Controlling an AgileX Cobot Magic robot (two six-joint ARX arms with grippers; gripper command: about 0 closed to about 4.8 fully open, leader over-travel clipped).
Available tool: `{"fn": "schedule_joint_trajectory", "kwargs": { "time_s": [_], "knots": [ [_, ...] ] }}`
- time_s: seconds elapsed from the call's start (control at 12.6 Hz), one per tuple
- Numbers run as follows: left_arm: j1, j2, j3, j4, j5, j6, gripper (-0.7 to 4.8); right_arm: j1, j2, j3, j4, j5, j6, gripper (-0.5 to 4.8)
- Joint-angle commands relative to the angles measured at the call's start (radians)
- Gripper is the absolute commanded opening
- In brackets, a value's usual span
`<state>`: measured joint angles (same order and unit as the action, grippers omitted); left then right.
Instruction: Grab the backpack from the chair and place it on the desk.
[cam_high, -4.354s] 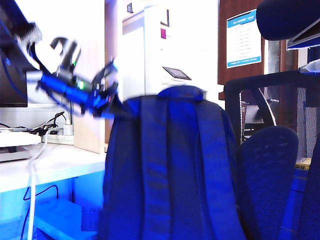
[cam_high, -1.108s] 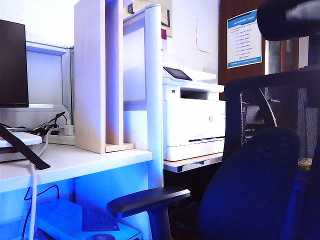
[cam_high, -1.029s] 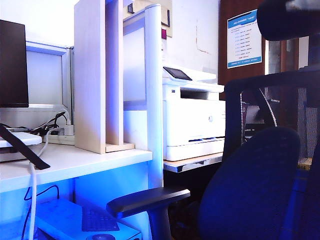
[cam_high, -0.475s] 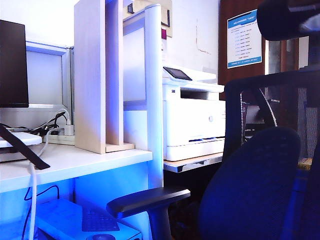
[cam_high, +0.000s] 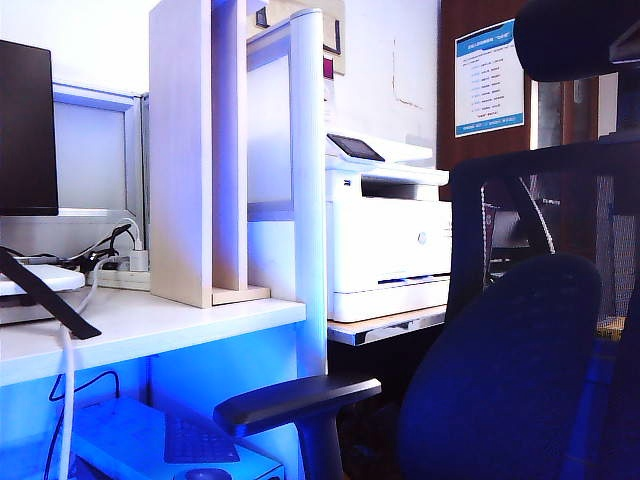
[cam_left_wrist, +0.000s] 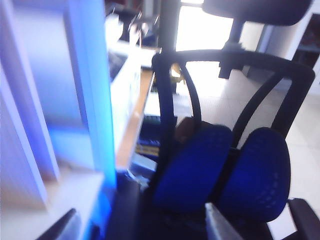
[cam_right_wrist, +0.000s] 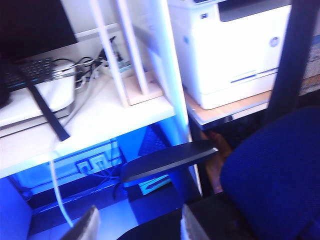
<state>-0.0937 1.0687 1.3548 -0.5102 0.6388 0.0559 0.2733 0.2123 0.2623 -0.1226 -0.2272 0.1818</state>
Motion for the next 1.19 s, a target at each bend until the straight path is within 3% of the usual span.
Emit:
{"fn": "schedule_joint_trajectory", "kwargs": {
  "time_s": [0.08,0.32,0.63,0.71,0.79,0.95,1.19],
  "knots": [
    [-0.009,-0.169,-0.245,0.196,-0.132,-0.071,3.29,0.000,-0.001,0.005,-0.011,0.059,-0.025,2.12],
    [-0.009,-0.278,-0.407,0.227,-0.184,-0.072,2.75,0.001,-0.001,0.005,-0.050,0.083,-0.037,2.11],
    [-0.009,-0.470,-0.684,0.345,-0.223,-0.145,2.72,0.001,-0.001,0.005,-0.083,0.107,-0.041,2.11],
    [-0.009,-0.531,-0.760,0.375,-0.254,-0.157,2.71,0.001,-0.001,0.003,-0.085,0.151,-0.061,2.11],
    [-0.009,-0.702,-0.929,0.393,-0.328,-0.173,2.51,0.001,-0.001,-0.026,-0.084,0.307,-0.085,2.11],
    [-0.009,-0.808,-1.017,0.396,-0.332,-0.177,2.00,0.002,-0.001,-0.071,-0.079,0.315,-0.077,2.05],
    [-0.009,-0.921,-1.115,0.394,-0.332,-0.203,1.71,0.003,-0.002,-0.150,-0.030,0.315,-0.077,1.97]
  ]
}}
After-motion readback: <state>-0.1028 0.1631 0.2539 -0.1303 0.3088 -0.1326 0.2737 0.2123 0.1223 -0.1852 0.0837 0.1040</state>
